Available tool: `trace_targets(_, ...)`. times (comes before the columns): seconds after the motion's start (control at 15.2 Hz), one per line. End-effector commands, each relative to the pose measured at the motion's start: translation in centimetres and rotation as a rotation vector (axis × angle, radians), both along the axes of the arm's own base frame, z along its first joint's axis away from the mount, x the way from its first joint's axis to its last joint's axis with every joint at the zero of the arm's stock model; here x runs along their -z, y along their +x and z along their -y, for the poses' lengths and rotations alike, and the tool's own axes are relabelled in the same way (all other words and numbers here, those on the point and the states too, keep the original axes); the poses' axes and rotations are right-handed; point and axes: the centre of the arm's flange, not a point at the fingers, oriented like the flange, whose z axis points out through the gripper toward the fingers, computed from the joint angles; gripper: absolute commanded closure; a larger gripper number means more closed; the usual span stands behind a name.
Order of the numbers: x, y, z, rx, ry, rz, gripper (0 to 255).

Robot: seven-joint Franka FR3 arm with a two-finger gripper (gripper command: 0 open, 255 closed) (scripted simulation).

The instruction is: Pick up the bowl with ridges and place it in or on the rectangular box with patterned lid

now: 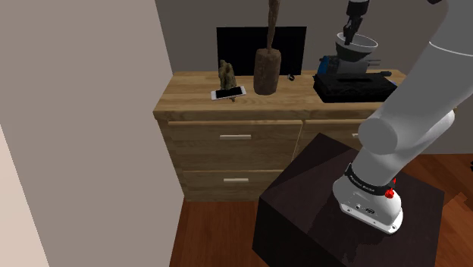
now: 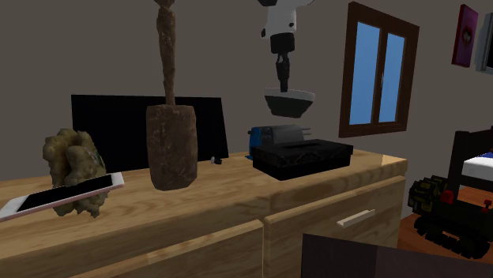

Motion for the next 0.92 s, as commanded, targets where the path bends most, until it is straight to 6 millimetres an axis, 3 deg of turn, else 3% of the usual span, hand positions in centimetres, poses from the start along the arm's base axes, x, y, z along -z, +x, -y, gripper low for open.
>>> trace_targets(0.0,-0.7,-2.0,1.9,-0.002,-0.001,0.0,255)
trace_targets(0.26,-1.6,-5.6,5.0,-0.002,-0.001,0.0,255)
trace_targets(0.86,3.1,-5.6,5.0,-0.002,-0.001,0.0,255)
